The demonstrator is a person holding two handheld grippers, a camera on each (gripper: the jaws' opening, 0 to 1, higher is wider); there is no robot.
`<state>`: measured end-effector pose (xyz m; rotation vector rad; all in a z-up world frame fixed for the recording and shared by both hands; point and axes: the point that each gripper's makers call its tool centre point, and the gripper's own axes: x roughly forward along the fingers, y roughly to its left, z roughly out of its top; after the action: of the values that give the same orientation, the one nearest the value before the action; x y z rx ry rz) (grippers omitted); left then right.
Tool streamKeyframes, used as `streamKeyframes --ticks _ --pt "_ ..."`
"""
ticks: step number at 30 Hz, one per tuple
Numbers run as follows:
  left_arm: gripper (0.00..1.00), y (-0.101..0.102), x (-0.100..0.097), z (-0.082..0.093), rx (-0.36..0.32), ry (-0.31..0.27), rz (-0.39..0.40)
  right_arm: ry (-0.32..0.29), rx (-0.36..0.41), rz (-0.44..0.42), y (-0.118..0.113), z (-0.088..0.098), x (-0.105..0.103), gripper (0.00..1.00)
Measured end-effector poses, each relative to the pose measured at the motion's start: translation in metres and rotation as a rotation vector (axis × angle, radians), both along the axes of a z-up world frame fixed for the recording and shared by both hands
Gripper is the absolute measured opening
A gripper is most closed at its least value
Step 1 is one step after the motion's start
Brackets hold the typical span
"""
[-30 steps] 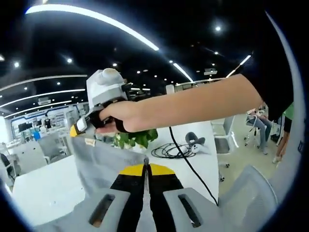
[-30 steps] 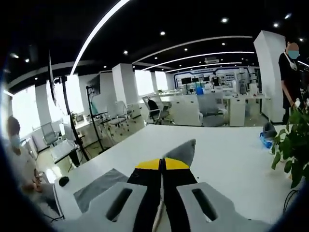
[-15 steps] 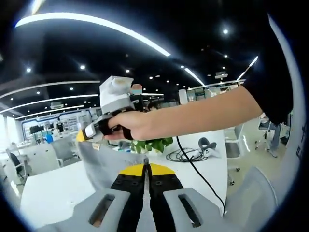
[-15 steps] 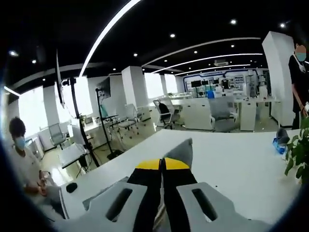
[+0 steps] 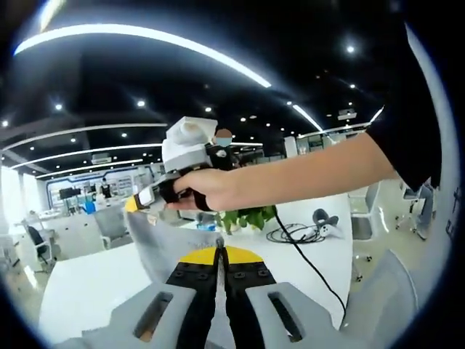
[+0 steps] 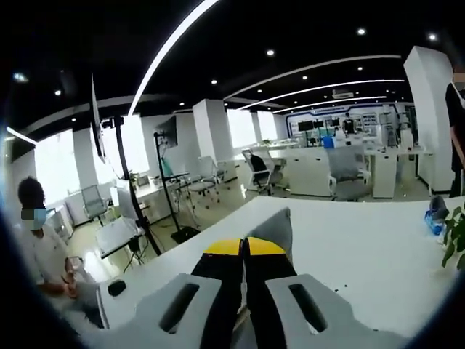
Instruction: Fold the towel on the table until its edges align and the towel forms a compact rectangular stack.
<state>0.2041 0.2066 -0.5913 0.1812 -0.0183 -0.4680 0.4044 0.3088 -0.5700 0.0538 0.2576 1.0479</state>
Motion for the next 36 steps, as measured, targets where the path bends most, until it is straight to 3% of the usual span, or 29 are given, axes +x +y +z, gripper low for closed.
streamKeyframes --ticks 22,29,36 --pt "0.02 0.051 -0.015 0.001 -0.035 -0.014 0.094 -0.002 0.008 0.047 0.044 0.002 -0.019 0.0" --pt "0.02 0.068 -0.021 -0.006 -0.044 -0.003 0.136 -0.003 -0.004 0.063 0.061 -0.005 -0.026 0.0" --pt "0.02 0.092 -0.028 -0.025 -0.076 0.033 0.208 0.008 -0.028 0.077 0.076 -0.021 -0.032 0.0"
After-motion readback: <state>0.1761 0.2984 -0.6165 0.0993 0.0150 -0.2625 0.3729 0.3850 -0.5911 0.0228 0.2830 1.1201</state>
